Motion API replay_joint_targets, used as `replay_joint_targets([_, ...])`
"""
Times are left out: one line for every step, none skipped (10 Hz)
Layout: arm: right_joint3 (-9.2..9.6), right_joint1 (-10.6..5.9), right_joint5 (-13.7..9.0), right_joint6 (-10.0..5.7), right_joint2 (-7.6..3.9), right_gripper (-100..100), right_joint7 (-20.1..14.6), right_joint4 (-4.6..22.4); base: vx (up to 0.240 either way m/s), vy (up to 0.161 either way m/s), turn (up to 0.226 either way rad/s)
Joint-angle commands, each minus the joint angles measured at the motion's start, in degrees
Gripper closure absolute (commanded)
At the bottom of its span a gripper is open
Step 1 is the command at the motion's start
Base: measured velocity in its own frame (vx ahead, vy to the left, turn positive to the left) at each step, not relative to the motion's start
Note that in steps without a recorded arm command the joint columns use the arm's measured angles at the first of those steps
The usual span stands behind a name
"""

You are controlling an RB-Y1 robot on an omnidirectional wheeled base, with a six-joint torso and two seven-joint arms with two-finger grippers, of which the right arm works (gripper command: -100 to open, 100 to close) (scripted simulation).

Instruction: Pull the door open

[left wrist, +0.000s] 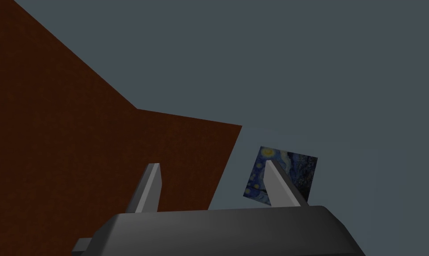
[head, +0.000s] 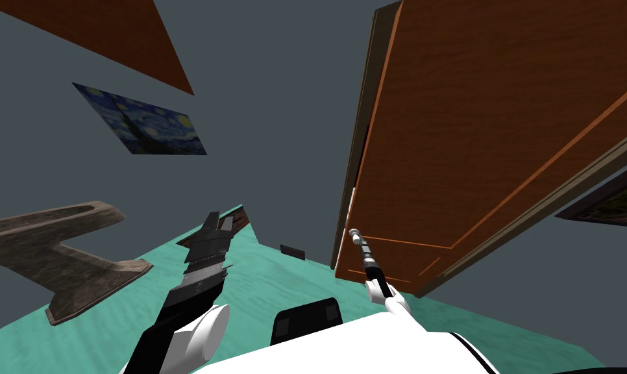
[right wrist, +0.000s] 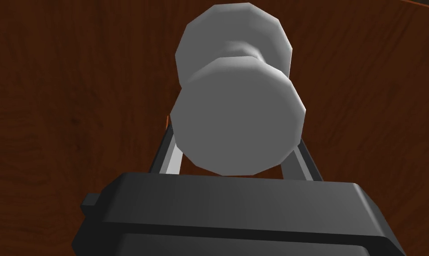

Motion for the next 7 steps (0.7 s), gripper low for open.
replay_joint_targets([0.52, -1.23, 0.1, -0.87, 0.41, 100, -0.7, 1.8, -0.009, -0.003, 0.004])
replay_joint_targets([0.52, -1.23, 0.1, -0.87, 0.41, 100, -0.7, 1.8, 0.000, 0.000, 0.000])
replay_joint_targets([0.87, -1.21, -0.5, -0.87, 0.34, 100, -3.1, 1.7, -0.018, -0.003, 0.025])
replay_joint_targets([1.22, -1.20, -1.1, -0.86, 0.26, 100, -4.5, 1.7, -0.035, -0.011, 0.039])
replay_joint_targets([1.22, -1.20, -1.1, -0.86, 0.26, 100, -5.5, 1.7, -0.025, -0.011, 0.022])
replay_joint_targets([1.57, -1.19, -1.6, -0.86, 0.19, 100, -7.4, 1.7, -0.022, -0.013, 0.052])
replay_joint_targets([1.57, -1.19, -1.6, -0.86, 0.19, 100, -7.9, 1.7, -0.019, -0.012, 0.016])
